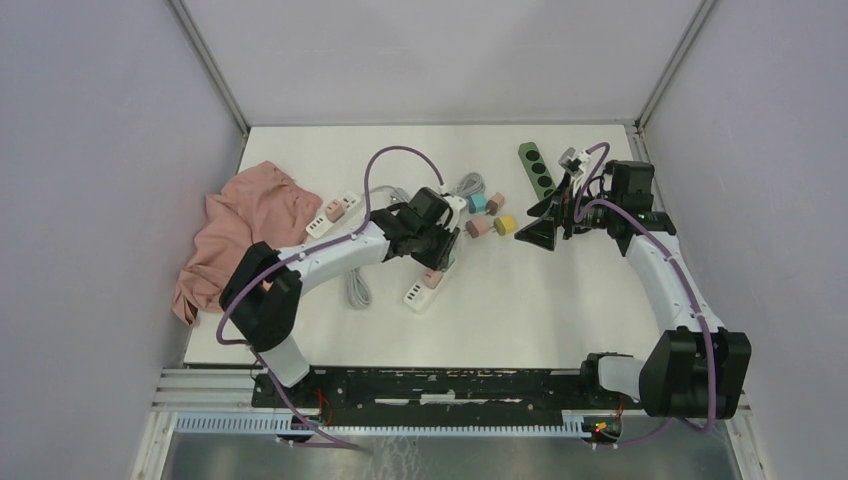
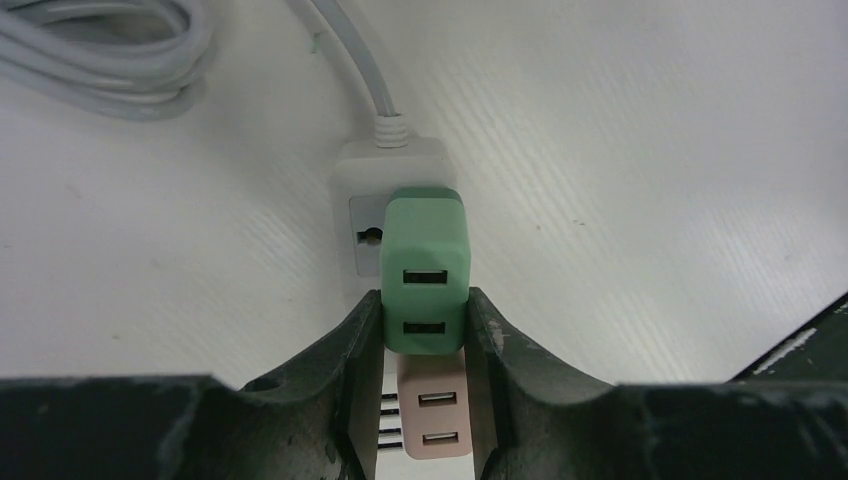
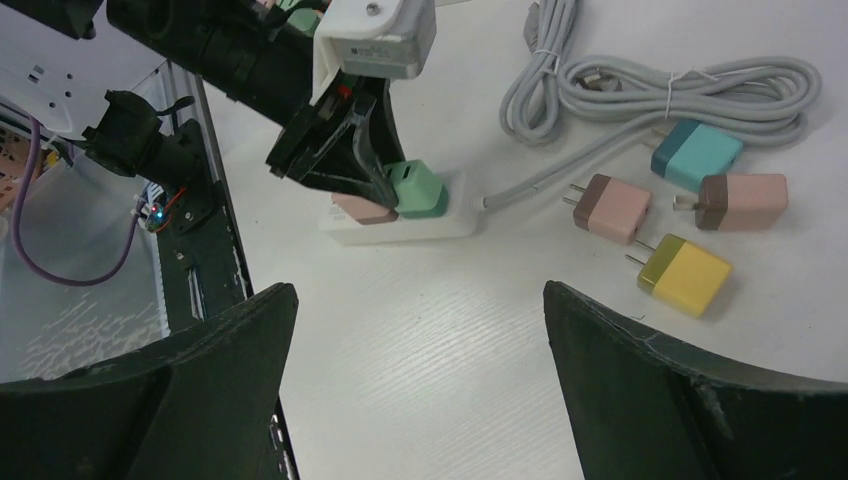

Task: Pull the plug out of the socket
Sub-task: Move the socket to the center of the board.

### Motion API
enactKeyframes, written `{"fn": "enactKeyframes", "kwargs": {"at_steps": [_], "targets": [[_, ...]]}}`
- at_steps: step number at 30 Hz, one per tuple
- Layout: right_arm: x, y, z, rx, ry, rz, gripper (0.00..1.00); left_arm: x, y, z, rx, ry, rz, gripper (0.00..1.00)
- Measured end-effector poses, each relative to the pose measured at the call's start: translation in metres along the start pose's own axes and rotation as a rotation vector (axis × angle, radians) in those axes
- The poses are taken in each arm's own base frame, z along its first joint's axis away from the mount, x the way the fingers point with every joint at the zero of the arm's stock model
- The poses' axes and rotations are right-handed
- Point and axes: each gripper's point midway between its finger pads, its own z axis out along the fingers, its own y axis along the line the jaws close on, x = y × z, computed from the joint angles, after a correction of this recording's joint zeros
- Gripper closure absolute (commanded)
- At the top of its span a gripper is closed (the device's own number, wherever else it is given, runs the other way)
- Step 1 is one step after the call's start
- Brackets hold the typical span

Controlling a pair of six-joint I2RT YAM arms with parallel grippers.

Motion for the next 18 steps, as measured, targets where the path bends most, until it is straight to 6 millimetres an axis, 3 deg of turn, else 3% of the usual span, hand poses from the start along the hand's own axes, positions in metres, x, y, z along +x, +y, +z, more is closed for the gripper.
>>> {"fn": "enactKeyframes", "kwargs": {"at_steps": [4,9,14,18], "targets": [[0.0,0.0,0.0,0.0,0.001,0.002,0.0,0.001,-0.036,0.003,0.044,-0.016,-0.029,0.95],[0.001,0.0,-0.001,0.003,0.002,0.008,0.01,-0.001,-0.07,0.008,0.101,-0.039,-0.059,0.73],[0.001,-0.001,-0.002,0.005,0.002,0.003,0.01,-0.002,-0.086,0.021,0.154,-0.041,-0.096,0.4],[0.001,-0.002,-0.003,0.008,0.003,0.0,0.01,-0.008,-0.095,0.024,0.204,-0.073,-0.116,0.3]]}}
